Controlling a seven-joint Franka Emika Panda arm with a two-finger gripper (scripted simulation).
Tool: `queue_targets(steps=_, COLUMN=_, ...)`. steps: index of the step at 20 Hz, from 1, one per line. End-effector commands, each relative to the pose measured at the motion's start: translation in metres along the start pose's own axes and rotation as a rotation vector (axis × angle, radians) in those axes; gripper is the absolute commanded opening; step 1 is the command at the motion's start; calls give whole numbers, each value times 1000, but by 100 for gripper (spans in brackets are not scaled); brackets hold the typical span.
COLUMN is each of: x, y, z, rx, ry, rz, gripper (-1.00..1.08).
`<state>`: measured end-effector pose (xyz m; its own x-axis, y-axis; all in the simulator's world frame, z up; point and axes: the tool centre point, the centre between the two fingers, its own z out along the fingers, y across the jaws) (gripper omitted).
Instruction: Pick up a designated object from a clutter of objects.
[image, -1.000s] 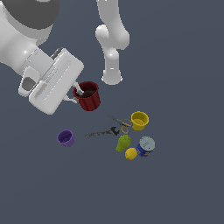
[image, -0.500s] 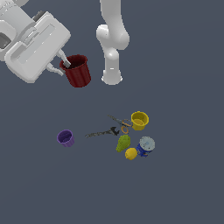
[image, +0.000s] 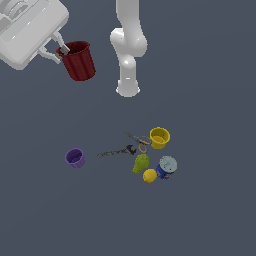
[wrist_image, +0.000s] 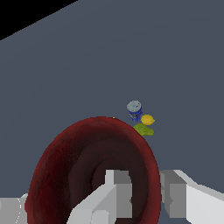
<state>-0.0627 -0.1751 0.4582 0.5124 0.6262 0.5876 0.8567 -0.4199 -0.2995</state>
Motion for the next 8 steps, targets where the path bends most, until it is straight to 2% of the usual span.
queue_targets(steps=1, x=0, y=-5, z=-9, rx=-1, ry=0, rz=-1, gripper=-100)
queue_targets(steps=8, x=0, y=-7, z=-15, rx=-1, ry=1, rz=-1, gripper=-100)
